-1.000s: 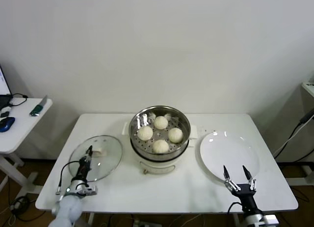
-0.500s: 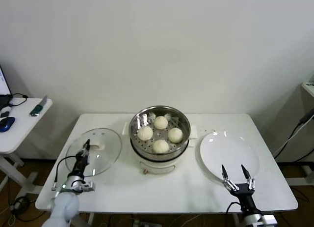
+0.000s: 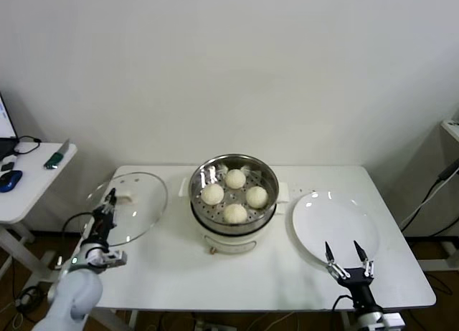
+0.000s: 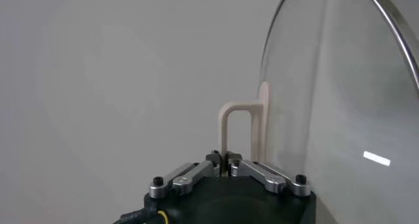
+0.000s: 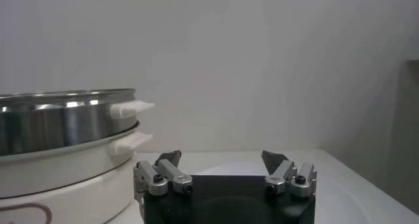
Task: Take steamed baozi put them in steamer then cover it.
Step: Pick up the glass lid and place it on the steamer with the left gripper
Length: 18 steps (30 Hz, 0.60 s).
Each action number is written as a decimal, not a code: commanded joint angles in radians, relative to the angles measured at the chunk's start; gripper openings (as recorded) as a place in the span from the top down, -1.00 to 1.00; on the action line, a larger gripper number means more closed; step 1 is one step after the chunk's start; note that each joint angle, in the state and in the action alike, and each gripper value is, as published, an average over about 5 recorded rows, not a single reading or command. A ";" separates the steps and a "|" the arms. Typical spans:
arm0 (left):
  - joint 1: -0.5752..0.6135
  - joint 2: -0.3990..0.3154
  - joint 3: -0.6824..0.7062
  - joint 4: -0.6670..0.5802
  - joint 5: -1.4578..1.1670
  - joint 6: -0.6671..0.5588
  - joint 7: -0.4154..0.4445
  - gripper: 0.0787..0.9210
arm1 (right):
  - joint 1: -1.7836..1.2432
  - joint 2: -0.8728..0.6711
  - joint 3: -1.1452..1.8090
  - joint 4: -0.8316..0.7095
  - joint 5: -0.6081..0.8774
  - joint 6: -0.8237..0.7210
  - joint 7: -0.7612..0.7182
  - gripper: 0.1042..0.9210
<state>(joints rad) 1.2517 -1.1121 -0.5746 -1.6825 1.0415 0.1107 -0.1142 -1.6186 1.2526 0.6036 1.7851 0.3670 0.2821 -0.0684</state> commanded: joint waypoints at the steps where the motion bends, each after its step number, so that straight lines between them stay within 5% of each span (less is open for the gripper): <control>1: 0.030 0.113 0.052 -0.315 -0.148 0.299 0.134 0.86 | 0.005 -0.005 0.001 0.004 -0.031 -0.008 0.005 -0.76; 9: -0.018 0.148 0.187 -0.428 -0.119 0.465 0.192 0.86 | 0.008 -0.012 0.004 0.012 -0.046 -0.015 0.004 -0.76; 18: -0.148 0.105 0.423 -0.416 0.129 0.583 0.281 0.86 | 0.007 -0.022 0.006 0.018 -0.049 -0.015 0.002 -0.76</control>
<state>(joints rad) 1.2061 -1.0069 -0.3875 -2.0171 0.9800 0.5014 0.0618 -1.6117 1.2339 0.6075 1.8015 0.3235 0.2670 -0.0661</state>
